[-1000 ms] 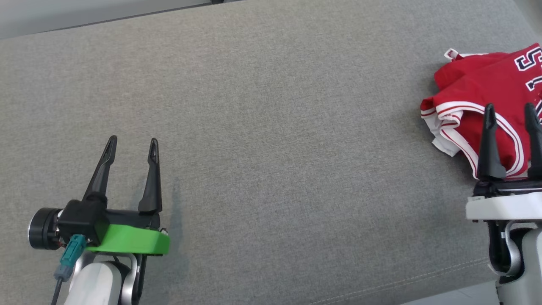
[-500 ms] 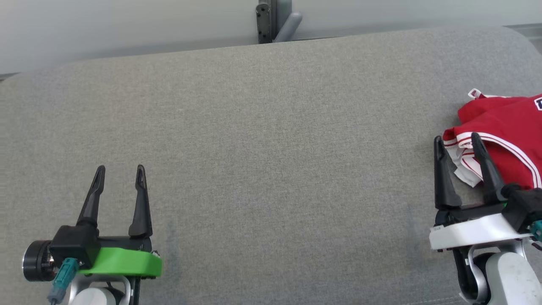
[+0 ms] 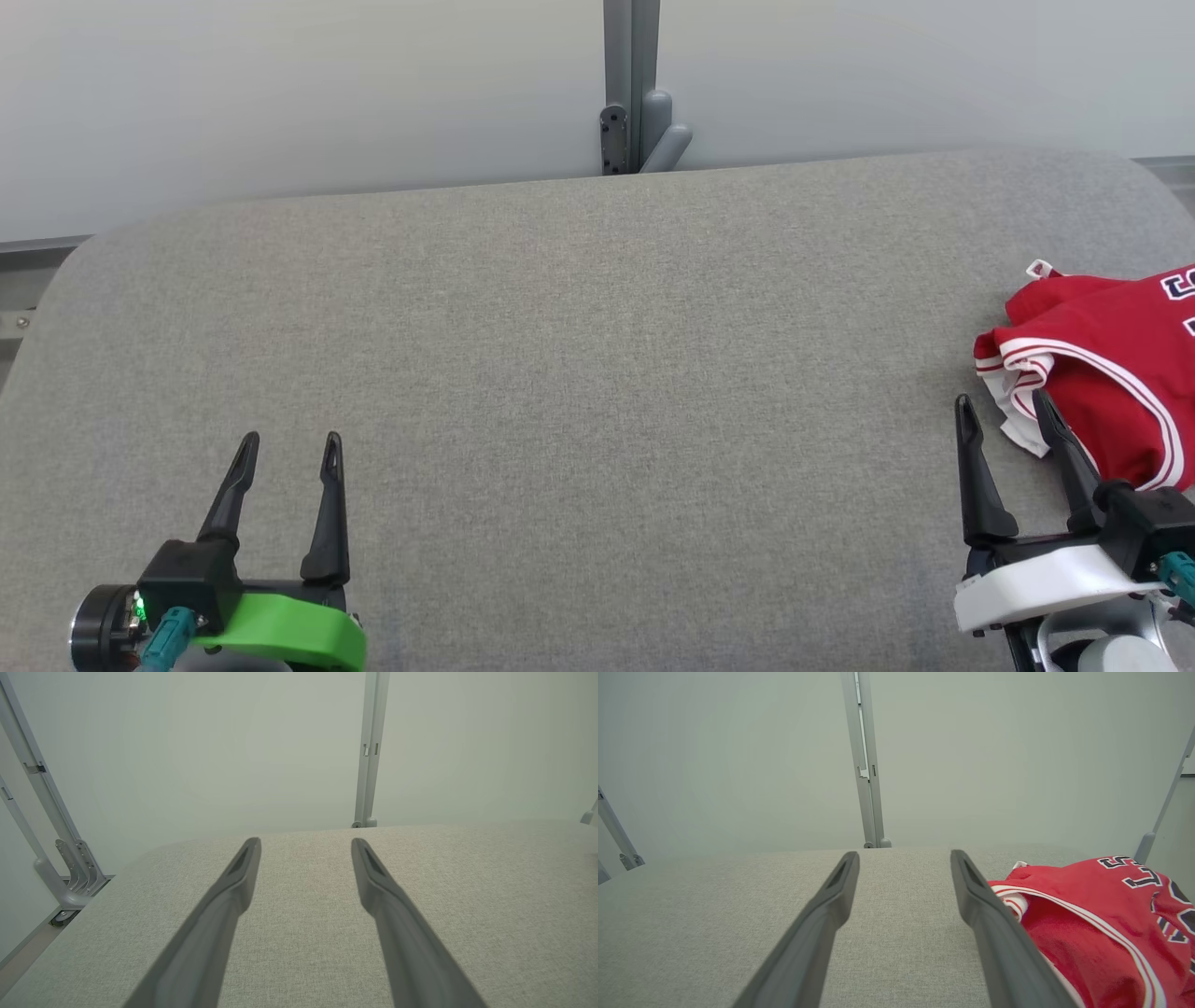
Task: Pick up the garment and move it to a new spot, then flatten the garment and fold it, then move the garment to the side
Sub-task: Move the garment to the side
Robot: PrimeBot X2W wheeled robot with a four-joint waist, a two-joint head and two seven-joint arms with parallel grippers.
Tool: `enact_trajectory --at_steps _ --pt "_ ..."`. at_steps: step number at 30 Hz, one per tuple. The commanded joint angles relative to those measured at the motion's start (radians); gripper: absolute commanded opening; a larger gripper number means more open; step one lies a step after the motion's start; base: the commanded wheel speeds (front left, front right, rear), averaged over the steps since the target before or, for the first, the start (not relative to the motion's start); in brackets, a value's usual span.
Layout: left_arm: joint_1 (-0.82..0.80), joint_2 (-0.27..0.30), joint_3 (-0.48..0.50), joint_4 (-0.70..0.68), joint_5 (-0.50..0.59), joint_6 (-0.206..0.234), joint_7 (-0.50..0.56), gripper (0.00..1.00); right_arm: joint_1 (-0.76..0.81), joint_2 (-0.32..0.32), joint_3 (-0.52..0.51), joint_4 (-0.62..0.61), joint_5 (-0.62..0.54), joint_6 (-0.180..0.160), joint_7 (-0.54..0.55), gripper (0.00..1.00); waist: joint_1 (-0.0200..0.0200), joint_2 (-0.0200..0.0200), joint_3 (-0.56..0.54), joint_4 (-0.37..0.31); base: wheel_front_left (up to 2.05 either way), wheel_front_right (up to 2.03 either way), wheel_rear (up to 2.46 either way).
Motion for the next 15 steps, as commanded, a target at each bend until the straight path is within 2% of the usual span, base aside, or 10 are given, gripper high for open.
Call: enact_trajectory --at_steps 1,15 --pt "0.018 0.01 0.001 0.0 -0.005 -0.002 0.004 1.0 0.019 0.002 -0.006 -0.003 -0.004 -0.001 0.003 1.0 0.0001 0.0 -0.016 0.0 0.0 0.0 0.0" --pt "0.027 0.015 -0.012 0.002 -0.017 0.003 0.012 1.0 0.062 0.019 -0.026 -0.04 -0.023 -0.001 0.036 1.0 0.0001 0.0 -0.029 0.004 0.0 0.0 0.0"
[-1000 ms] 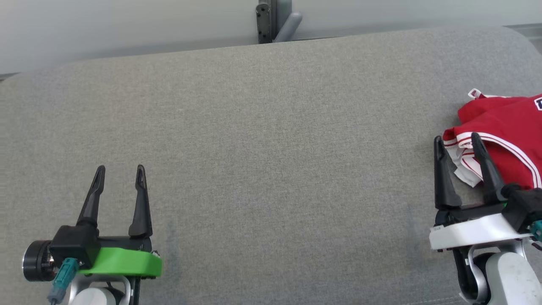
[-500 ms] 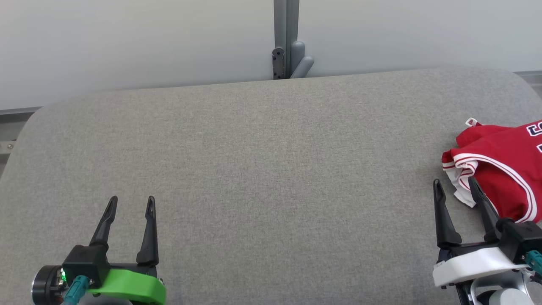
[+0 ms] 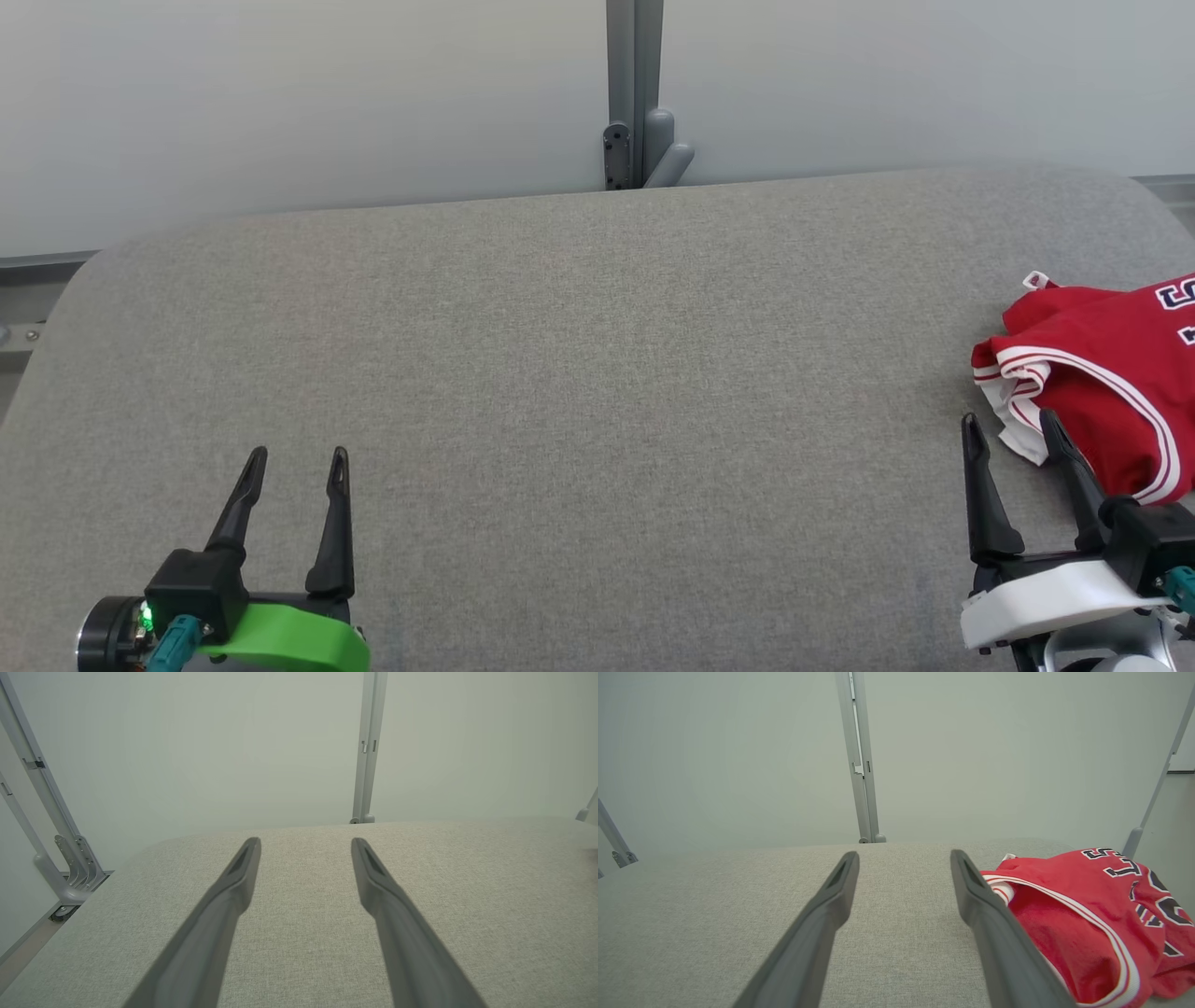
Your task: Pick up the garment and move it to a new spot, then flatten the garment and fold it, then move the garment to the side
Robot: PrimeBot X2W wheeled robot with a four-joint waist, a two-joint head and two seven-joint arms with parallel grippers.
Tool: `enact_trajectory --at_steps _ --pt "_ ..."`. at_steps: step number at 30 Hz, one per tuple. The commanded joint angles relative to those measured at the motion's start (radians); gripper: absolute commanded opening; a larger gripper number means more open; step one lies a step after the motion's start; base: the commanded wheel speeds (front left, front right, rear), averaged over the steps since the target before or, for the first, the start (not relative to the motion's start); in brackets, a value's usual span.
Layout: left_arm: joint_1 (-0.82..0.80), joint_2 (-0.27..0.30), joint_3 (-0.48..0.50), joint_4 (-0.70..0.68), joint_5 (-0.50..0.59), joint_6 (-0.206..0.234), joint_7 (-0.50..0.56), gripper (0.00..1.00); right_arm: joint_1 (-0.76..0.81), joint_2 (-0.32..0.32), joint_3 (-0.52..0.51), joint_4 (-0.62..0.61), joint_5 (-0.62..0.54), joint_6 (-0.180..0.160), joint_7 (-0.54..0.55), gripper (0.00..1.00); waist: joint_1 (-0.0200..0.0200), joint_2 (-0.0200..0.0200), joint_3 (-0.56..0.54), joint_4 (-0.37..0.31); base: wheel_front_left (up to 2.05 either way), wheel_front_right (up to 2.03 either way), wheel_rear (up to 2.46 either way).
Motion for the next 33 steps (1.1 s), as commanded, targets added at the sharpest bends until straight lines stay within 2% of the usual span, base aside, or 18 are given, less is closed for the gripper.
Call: enact_trajectory --at_steps 1,11,12,15,33 --pt "0.003 0.007 0.0 0.005 -0.005 0.004 0.0 1.0 0.012 0.002 0.001 -0.006 -0.006 -0.001 0.004 1.0 0.0001 0.0 -0.002 0.0 0.0 0.0 0.0" --pt "-0.003 0.004 -0.005 0.019 -0.01 0.013 -0.002 1.0 0.006 0.005 0.006 0.005 0.0 -0.001 0.006 1.0 0.0001 0.0 -0.007 0.003 0.0 0.0 0.0" --pt "-0.005 0.009 -0.005 0.018 0.0 0.018 -0.006 0.0 0.003 0.004 0.007 0.007 0.003 -0.001 0.004 0.0 0.0001 0.0 -0.006 0.003 0.0 0.0 0.0" --pt "0.003 -0.005 -0.013 0.032 -0.016 0.011 -0.001 0.0 -0.007 0.006 0.0 0.028 0.013 0.0 0.013 0.0 0.0001 0.0 -0.006 0.003 0.0 0.0 0.0" --pt "-0.112 -0.05 -0.044 0.144 -0.341 -0.037 -0.021 0.0 -0.133 -0.031 -0.127 0.179 0.32 0.0 0.176 0.0 0.0001 0.0 0.003 0.003 0.0 0.0 0.0"
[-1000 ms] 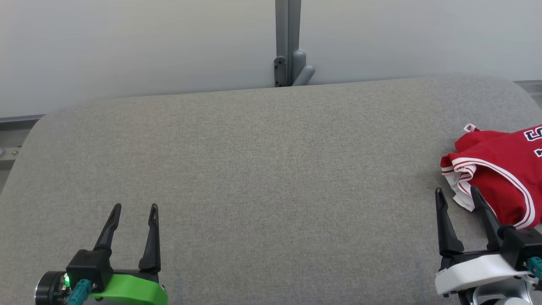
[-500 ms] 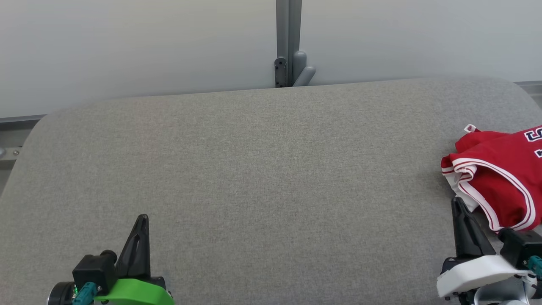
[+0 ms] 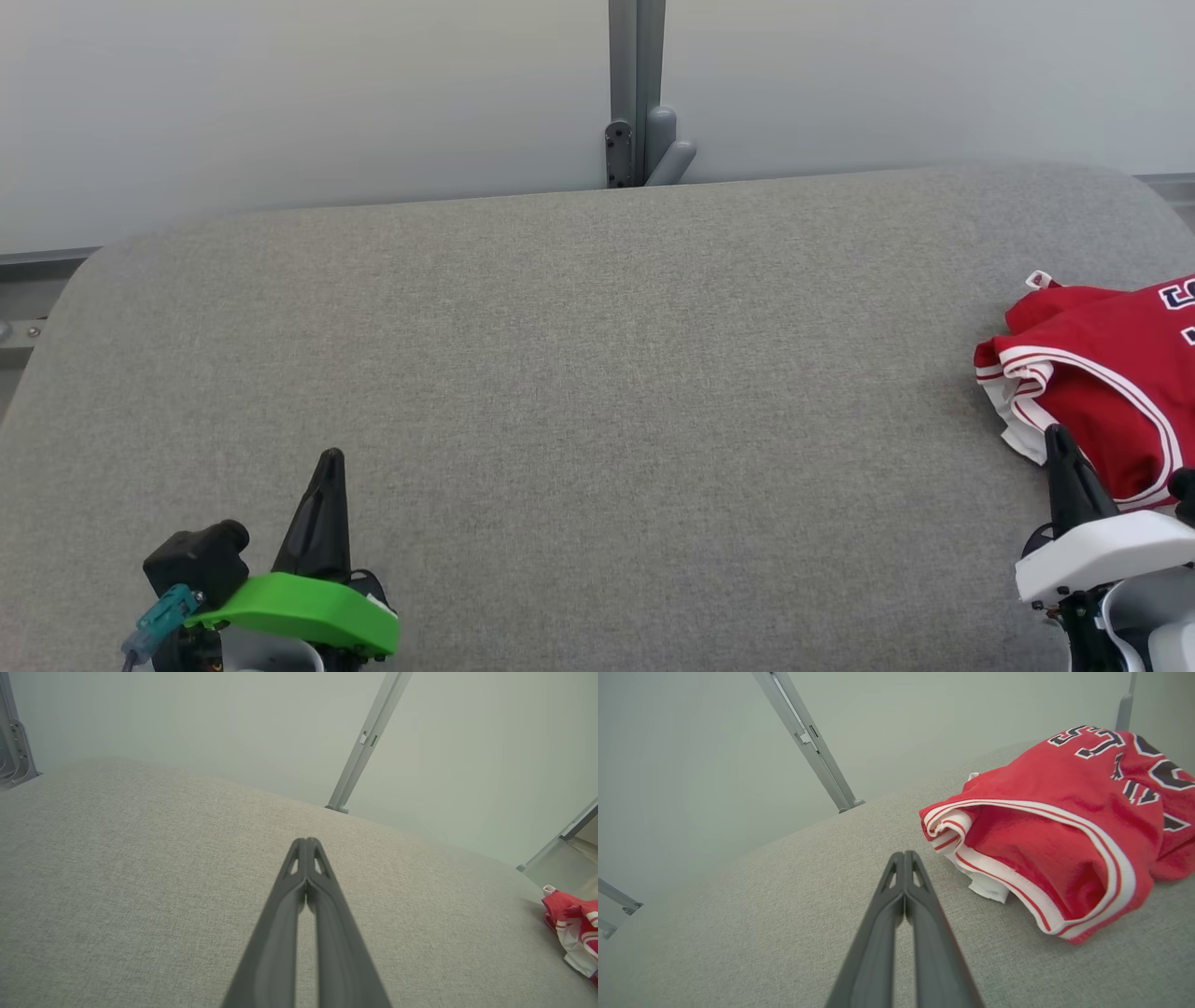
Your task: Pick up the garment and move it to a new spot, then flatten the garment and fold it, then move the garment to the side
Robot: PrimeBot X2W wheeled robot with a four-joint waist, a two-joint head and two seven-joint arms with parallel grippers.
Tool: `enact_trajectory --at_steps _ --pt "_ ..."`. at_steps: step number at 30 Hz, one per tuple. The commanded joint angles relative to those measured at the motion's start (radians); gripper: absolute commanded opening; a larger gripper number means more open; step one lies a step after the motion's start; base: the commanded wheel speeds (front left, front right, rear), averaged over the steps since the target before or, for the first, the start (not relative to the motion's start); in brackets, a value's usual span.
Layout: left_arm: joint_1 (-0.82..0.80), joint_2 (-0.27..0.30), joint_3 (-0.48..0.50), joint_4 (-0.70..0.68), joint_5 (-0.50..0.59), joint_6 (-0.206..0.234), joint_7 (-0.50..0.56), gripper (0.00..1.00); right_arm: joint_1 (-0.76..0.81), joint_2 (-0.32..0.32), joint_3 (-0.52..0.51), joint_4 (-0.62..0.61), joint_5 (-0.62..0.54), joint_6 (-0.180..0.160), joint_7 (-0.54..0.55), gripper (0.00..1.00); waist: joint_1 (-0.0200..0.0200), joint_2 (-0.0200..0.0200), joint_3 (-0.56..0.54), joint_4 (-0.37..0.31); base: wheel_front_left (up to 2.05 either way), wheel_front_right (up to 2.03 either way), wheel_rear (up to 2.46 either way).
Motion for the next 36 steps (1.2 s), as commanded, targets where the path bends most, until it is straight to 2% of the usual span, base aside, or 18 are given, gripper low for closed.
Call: enact_trajectory --at_steps 1,36 --pt "-0.04 0.001 0.002 -0.004 -0.033 -0.007 -0.008 0.0 -0.038 -0.014 -0.016 0.001 0.034 0.0 0.012 0.0 0.0 0.0 0.0 0.0 0.0 0.0 0.0" --pt "-0.206 -0.07 -0.046 0.157 -0.532 -0.082 -0.04 0.0 -0.226 -0.083 -0.179 0.24 0.536 0.0 0.243 0.0 0.0 0.0 0.019 0.0 0.0 0.0 0.0"
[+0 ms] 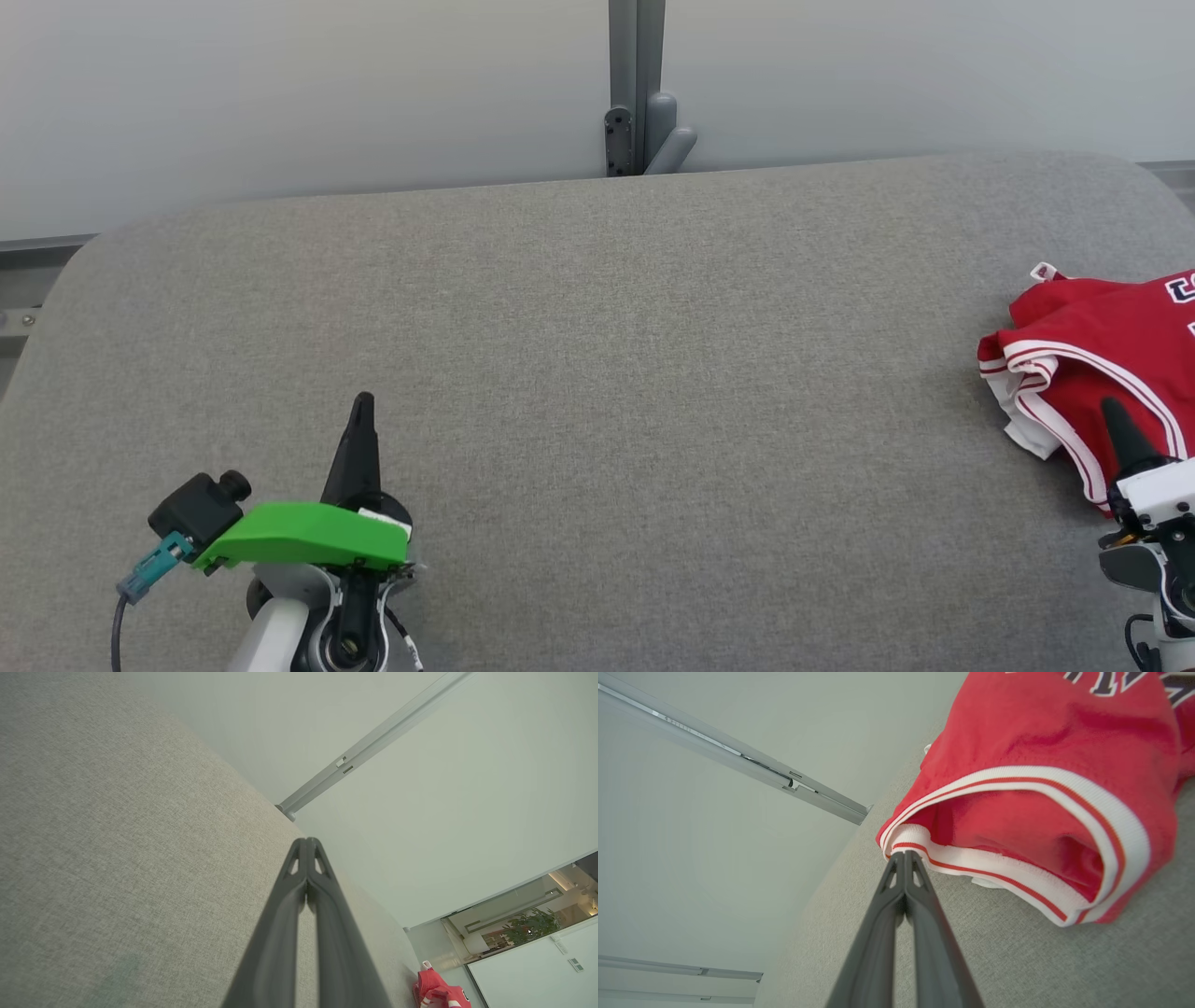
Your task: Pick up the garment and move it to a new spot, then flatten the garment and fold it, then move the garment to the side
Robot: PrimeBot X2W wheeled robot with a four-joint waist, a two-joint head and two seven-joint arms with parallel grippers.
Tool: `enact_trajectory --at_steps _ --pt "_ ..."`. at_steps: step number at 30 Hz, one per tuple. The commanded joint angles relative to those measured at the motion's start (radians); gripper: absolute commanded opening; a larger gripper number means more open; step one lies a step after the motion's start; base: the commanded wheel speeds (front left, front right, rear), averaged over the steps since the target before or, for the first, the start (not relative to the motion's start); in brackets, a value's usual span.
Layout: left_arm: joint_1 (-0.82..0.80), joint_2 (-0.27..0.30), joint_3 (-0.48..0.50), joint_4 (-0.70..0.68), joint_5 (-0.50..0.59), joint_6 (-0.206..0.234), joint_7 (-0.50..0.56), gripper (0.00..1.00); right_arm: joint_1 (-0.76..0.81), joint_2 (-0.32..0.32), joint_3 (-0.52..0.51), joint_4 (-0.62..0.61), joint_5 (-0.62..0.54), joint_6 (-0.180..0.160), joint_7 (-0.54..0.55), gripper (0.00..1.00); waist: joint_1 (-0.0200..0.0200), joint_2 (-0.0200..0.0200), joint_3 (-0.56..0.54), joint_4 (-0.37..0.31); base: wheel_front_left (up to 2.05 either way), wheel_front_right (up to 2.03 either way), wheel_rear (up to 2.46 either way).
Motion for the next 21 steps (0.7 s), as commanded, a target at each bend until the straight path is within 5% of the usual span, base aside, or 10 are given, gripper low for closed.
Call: enact_trajectory --at_steps 1,21 --pt "-0.037 -0.001 -0.001 -0.001 -0.035 -0.01 -0.005 0.0 -0.033 -0.014 -0.013 0.004 0.029 0.0 0.011 0.0 0.0 0.0 0.001 0.0 0.0 0.0 0.0" --pt "-0.105 -0.031 -0.021 0.067 -0.24 -0.041 -0.018 0.0 -0.111 -0.042 -0.081 0.105 0.238 0.0 0.108 0.0 0.0 0.0 0.011 0.0 0.0 0.0 0.0"
